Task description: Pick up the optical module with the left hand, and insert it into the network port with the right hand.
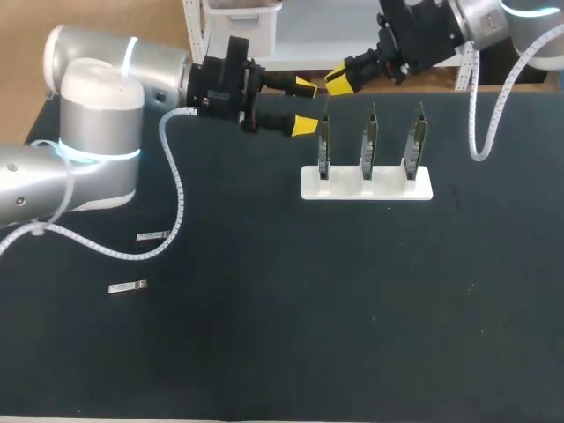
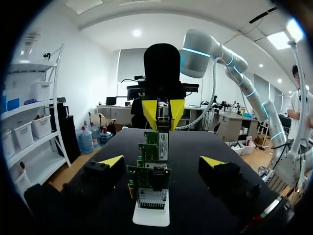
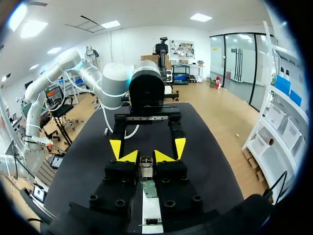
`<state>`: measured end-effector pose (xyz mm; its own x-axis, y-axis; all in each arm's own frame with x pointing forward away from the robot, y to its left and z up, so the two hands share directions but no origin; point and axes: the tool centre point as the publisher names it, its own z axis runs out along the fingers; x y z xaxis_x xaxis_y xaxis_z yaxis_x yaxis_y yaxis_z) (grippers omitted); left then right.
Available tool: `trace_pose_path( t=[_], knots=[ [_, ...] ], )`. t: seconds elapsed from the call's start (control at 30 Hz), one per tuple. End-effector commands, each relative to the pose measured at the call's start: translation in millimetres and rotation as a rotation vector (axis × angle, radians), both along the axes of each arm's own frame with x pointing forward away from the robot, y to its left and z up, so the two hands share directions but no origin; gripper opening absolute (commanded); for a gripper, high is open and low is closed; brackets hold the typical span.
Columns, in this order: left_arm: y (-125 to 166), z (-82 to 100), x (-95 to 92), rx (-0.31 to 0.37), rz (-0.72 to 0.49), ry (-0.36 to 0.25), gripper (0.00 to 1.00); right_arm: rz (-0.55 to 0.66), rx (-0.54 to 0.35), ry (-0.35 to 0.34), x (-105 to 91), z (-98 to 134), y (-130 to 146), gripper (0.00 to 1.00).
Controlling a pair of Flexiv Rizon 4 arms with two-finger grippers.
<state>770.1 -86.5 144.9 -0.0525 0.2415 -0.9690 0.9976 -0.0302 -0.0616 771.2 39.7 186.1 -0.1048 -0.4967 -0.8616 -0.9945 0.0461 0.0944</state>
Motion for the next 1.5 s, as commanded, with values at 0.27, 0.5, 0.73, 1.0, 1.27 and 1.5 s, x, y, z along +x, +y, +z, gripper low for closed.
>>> trace_pose_path(
  t=[0.27,0.5,0.73,1.0,1.27,1.5],
  knots=[
    [8.6,-13.9,1.0,0.141,0.0,0.032,1.0,-0.01,0.008,-0.012,-4.3,2.5,-3.6,0.0],
    [9.5,-24.4,3.9,0.224,-0.018,0.027,1.0,-0.015,0.018,-0.015,-4.3,3.8,-4.2,0.0],
    [14.4,-30.8,4.5,0.276,-0.022,0.022,1.0,-0.022,0.02,-0.012,-5.5,2.9,-5.4,0.0],
    [18.6,-36.6,5.1,0.316,-0.029,0.027,1.0,-0.022,0.018,-0.011,-5.5,2.4,-5.9,0.0],
    [17.6,-40.3,4.8,0.342,-0.045,0.03,1.0,-0.019,0.017,-0.01,-5.4,2.1,-5.6,0.0],
    [17.6,-43.9,3.8,0.358,-0.057,0.035,1.0,-0.018,0.017,-0.007,-5.7,1.2,-5.4,0.0]
  ],
)
